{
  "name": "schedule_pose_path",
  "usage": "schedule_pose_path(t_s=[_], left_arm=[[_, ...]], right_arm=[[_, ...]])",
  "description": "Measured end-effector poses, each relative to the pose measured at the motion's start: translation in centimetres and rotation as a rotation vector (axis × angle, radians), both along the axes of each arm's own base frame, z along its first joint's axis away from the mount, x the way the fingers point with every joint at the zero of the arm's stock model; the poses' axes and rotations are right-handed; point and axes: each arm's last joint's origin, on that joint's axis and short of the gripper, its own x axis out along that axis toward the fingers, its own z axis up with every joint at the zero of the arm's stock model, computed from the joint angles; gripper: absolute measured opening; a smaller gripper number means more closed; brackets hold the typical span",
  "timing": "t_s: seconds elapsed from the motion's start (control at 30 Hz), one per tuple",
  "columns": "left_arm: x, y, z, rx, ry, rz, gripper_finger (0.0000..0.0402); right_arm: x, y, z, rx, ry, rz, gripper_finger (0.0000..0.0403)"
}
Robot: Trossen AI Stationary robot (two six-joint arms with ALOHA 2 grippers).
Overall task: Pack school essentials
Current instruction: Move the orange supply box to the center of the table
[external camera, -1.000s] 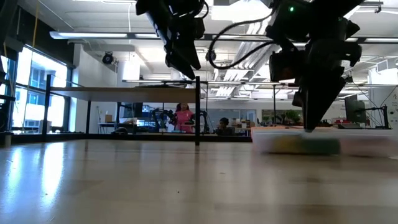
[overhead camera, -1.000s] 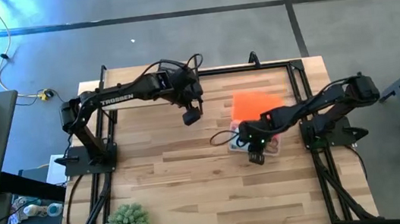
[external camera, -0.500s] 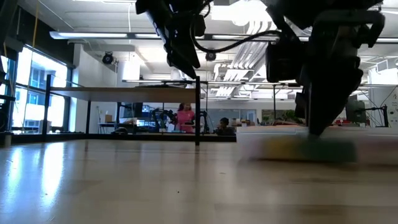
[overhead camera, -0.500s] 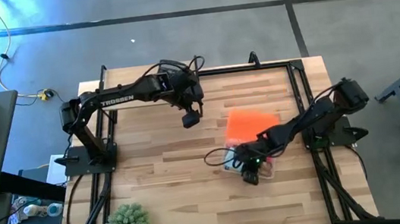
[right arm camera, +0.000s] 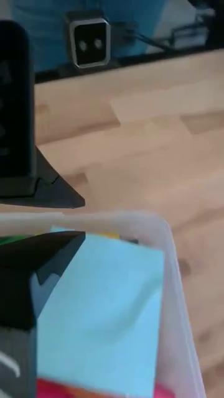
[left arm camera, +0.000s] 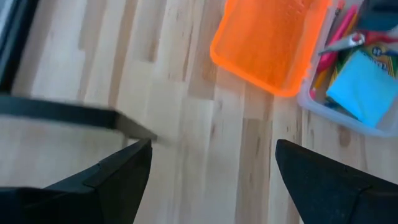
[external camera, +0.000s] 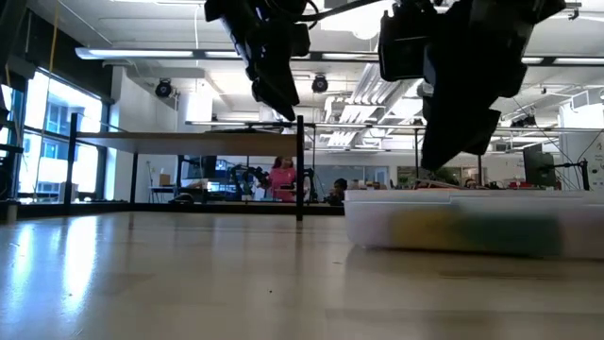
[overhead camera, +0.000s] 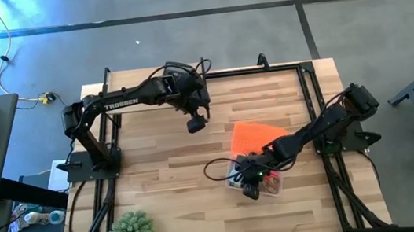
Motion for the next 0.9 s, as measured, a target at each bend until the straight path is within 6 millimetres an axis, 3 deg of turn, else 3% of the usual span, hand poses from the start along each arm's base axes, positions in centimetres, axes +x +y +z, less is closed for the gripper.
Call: schedule_pose_path(t_s=[0.3, 0.5, 0.9], left_arm=[[-0.3, -2.0, -0.9, -0.047, 0.111, -0.072, 0.0328], [-0.3, -4.4, -4.3, -0.228, 0.132, -0.098, 0.0328], [2.8, -9.8, -5.3, -0.218, -0.048, -0.01, 0.0328]], right_arm=[[0.0, -0.6, 1.3, -0.162, 0.074, -0.171, 0.0059], [-0.7, -1.2, 3.2, -0.217, 0.028, -0.256, 0.0059], [-7.7, -5.0, 8.3, -0.305, 0.156, -0.647, 0.0059]])
